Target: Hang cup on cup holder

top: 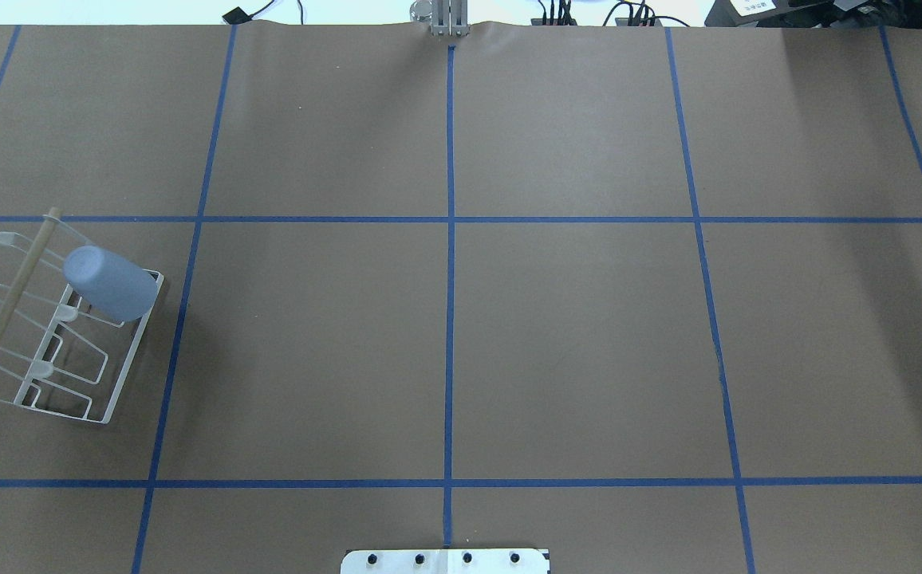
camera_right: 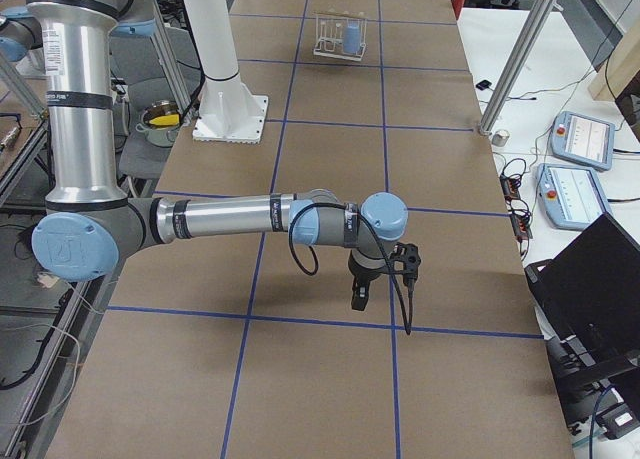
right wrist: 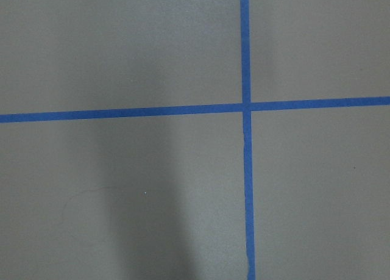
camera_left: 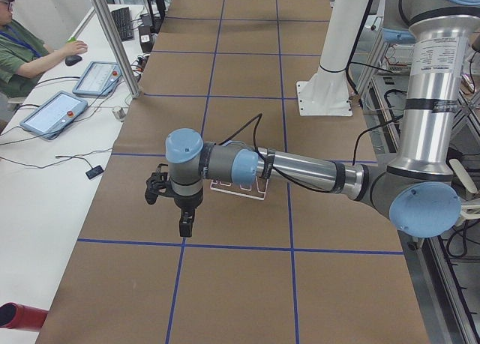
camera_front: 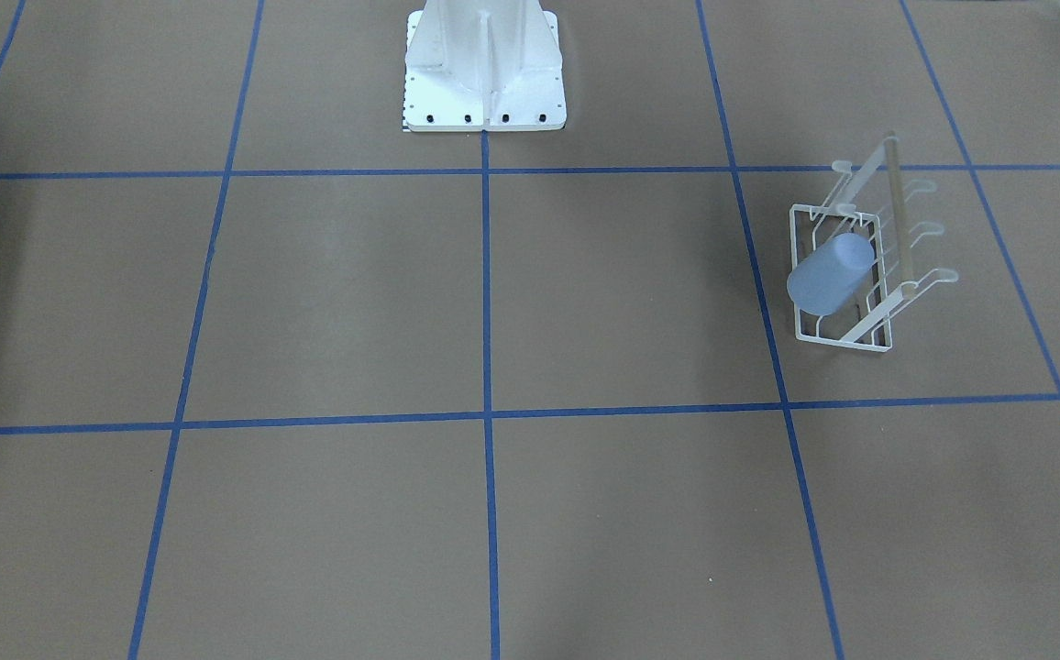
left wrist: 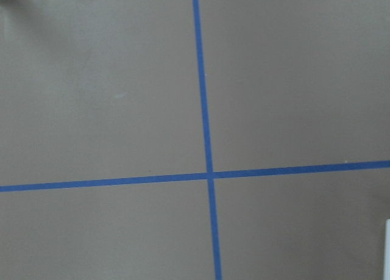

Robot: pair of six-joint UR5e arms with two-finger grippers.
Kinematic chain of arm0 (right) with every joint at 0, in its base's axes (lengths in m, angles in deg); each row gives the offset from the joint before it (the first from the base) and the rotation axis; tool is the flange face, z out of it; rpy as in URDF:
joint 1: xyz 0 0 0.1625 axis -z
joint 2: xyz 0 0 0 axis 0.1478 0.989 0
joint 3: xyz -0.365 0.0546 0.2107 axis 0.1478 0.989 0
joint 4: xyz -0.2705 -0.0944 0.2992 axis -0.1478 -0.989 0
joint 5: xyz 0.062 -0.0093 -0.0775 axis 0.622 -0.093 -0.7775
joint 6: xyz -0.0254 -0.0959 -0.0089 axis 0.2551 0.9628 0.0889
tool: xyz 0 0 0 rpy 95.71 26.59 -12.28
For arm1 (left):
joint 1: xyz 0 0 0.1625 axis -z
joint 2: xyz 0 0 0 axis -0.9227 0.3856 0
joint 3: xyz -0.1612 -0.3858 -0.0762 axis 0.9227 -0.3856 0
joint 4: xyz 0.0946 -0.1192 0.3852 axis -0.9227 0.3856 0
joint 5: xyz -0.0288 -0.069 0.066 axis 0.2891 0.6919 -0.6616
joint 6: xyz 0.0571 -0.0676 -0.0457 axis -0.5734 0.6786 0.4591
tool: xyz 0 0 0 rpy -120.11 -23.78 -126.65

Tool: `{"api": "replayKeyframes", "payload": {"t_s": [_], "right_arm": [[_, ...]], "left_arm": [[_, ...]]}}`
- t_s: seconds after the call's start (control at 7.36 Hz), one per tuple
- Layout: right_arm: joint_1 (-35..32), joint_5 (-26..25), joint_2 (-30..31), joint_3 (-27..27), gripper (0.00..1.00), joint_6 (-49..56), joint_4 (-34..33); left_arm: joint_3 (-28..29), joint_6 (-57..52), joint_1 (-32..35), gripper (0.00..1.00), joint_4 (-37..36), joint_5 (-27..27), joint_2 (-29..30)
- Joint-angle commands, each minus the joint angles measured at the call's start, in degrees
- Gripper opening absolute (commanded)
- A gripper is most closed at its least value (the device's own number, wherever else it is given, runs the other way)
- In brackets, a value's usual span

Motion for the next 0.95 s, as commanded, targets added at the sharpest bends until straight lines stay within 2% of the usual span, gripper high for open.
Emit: {"api": "replayKeyframes", "payload": {"t_s": [0.0,0.14,0.41,0.81], "right_arm": [[-0.69,-0.01,0.66,-0.16,1.00,-0.01,-0.07],[-0.87,-0.10,0.48,-0.16,1.00,-0.09,0.01],[-0.87,-0.01,0.39,-0.24,1.00,-0.09,-0.07],[-0.87,-0.53,0.31,-0.24,1.00,-0.09,-0.07]], "left_arm": [[2.11,-0.01,0.11,0.99,1.08,1.10,-2.27],[2.28,-0.01,0.11,0.99,1.18,1.19,-2.88],[2.20,0.08,0.11,0.99,1.27,7.39,-2.89],[1.93,0.08,0.03,0.99,1.27,7.61,-2.80]]}}
